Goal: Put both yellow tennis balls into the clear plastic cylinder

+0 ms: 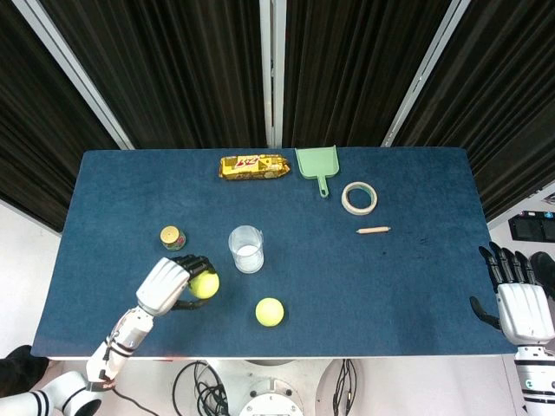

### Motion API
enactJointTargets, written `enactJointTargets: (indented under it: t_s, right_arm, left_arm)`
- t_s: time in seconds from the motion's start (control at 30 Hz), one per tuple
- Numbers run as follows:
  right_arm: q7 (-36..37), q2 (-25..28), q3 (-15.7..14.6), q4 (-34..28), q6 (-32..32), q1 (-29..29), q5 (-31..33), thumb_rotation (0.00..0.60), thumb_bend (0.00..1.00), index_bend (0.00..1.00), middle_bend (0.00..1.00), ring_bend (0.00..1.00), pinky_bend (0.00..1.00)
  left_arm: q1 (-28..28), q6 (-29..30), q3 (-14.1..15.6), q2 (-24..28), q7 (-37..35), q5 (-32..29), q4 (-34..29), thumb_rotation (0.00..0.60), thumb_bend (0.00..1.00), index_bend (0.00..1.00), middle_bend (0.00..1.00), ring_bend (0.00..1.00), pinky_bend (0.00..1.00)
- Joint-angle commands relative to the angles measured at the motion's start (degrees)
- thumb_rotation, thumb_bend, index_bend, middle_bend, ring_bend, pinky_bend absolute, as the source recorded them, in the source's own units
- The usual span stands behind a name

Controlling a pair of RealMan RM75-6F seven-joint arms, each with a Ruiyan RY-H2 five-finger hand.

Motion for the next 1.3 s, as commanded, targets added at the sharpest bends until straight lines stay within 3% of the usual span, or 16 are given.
enactJointTargets:
  t_s: [0.03,0.33,0.87,1.13,1.3]
  right_arm:
    - [-0.17,-0.08,-0.05,-0.07,-0.04,0.02,-0.05,0.6,0.25,0.0,0.0,0.0,0.0]
    - [-0.8,0.2,0.21,-0.81,-0.07,0.24,0.0,0.6,0.25,0.0,0.0,0.0,0.0]
    - [0.25,0.34,0.34,-0.34,-0.67,0.43,0.63,0.6,0.25,0.0,0.0,0.0,0.0]
    - [0.42,0.36,0.37,-0.26,-0.8,0.57,0.56,0.6,0.25,0.0,0.0,0.0,0.0]
    - [0.31,0.35,0.28,-0.33,-0.86,0.54,0.62,0.6,0.25,0.0,0.0,0.0,0.0]
  left_arm:
    - [-2.62,-0.41,-4.6,2.02,0.75,-3.11,-3.73,0.6,0.2,0.54,0.51,0.47,0.69]
    - [-8.64,-5.82,-10.64,-1.13,0.69,-10.26,-1.15,0.6,0.2,0.54,0.51,0.47,0.69]
    - [-13.22,-8.7,-11.11,-5.06,1.77,-13.69,1.66,0.6,0.2,0.52,0.5,0.46,0.68]
    - [-13.9,-8.52,-10.03,-5.21,-1.11,-13.08,2.83,0.6,0.19,0.33,0.4,0.42,0.64]
    - [-14.43,-10.21,-9.23,-4.29,-2.1,-13.75,1.98,0.6,0.14,0.12,0.22,0.26,0.53]
